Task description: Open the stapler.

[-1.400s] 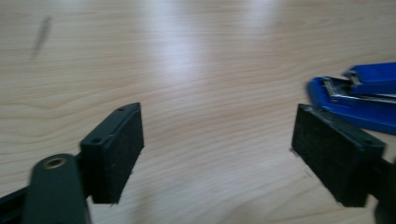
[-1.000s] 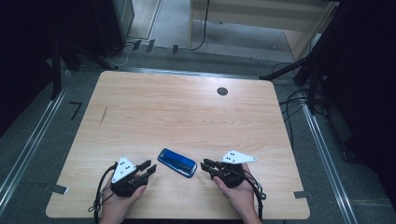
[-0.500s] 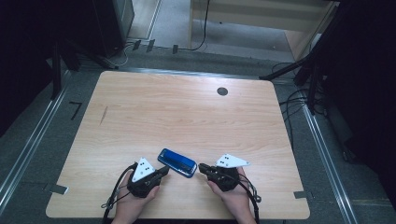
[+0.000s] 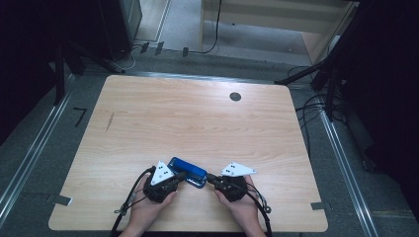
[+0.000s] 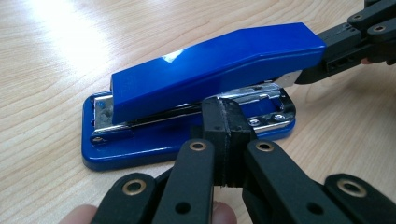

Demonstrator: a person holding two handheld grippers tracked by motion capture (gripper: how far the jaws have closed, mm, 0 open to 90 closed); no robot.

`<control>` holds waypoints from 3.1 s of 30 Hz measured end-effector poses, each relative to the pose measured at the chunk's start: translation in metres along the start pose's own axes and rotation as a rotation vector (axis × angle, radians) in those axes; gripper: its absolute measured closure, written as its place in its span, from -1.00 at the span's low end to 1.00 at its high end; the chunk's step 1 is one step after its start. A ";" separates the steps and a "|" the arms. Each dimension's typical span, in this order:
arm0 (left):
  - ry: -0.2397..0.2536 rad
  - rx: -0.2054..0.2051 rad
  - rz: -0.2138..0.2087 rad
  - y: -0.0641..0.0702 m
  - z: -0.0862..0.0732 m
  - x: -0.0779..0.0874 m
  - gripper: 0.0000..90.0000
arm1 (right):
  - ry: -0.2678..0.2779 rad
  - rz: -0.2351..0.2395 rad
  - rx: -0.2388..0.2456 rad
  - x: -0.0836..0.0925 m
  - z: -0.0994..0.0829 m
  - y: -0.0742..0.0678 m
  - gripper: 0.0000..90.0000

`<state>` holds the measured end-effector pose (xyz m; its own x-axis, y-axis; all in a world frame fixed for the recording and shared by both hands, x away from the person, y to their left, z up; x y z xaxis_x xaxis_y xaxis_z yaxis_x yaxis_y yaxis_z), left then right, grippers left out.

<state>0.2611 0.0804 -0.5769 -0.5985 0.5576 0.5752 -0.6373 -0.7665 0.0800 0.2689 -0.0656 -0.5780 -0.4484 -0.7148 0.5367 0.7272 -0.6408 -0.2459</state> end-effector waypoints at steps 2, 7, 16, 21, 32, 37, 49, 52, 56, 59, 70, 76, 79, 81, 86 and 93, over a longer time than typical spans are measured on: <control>-0.010 0.000 0.005 -0.002 0.000 -0.001 1.00 | 0.000 -0.001 -0.004 -0.001 0.000 0.001 1.00; -0.032 -0.019 0.022 -0.001 0.000 -0.004 1.00 | -0.004 -0.004 -0.004 -0.002 0.001 0.002 1.00; -0.041 -0.042 0.053 -0.001 0.000 -0.007 1.00 | -0.041 -0.002 -0.004 -0.005 -0.004 0.003 1.00; -0.043 -0.031 0.052 -0.002 0.000 -0.007 1.00 | -0.034 0.001 -0.009 -0.003 -0.002 0.002 1.00; -0.050 -0.025 0.032 -0.002 0.000 -0.007 1.00 | -0.031 0.014 0.022 0.001 -0.001 -0.002 1.00; -0.051 -0.025 0.031 -0.002 -0.001 -0.007 1.00 | -0.035 0.028 0.029 0.001 -0.001 -0.006 1.00; -0.047 -0.027 0.032 -0.001 0.000 -0.007 1.00 | -0.045 0.018 0.060 0.002 -0.004 -0.010 1.00; -0.047 -0.028 0.034 -0.001 0.000 -0.007 1.00 | -0.027 0.011 0.054 0.003 -0.001 -0.009 1.00; -0.048 -0.030 0.033 -0.001 0.000 -0.007 1.00 | -0.011 0.012 0.053 0.004 0.003 -0.009 1.00; -0.048 -0.030 0.032 -0.001 0.000 -0.007 1.00 | -0.003 0.019 0.044 0.005 0.004 -0.009 1.00; -0.049 -0.031 0.031 -0.001 0.000 -0.007 1.00 | 0.042 0.019 0.064 0.010 0.017 -0.012 1.00; -0.052 -0.038 0.037 -0.001 -0.001 -0.007 1.00 | 0.069 0.014 0.076 0.011 0.027 -0.013 1.00; -0.052 -0.039 0.038 -0.001 -0.001 -0.007 1.00 | 0.078 0.013 0.078 0.012 0.030 -0.013 1.00; -0.047 -0.038 0.040 0.000 0.000 -0.007 1.00 | 0.090 0.014 0.082 0.012 0.035 -0.015 1.00; -0.046 -0.047 0.045 0.000 -0.001 -0.007 1.00 | 0.109 0.016 0.097 0.013 0.045 -0.018 1.00; -0.047 -0.061 0.053 0.001 -0.001 -0.007 1.00 | 0.117 0.019 0.111 0.012 0.055 -0.021 1.00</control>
<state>0.2649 0.0761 -0.5816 -0.6096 0.4998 0.6153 -0.6343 -0.7731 -0.0006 0.2764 -0.0453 -0.5222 -0.4866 -0.7587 0.4332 0.7863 -0.5965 -0.1613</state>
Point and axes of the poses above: each handheld gripper's, and its own axes: x roughly backward along the jaws, z roughly out of its top, y roughly to its right, the point moved 8 cm from there along -x, roughly forward along the jaws, and after that the axes turned 2 degrees about z, right-handed, at the moved point
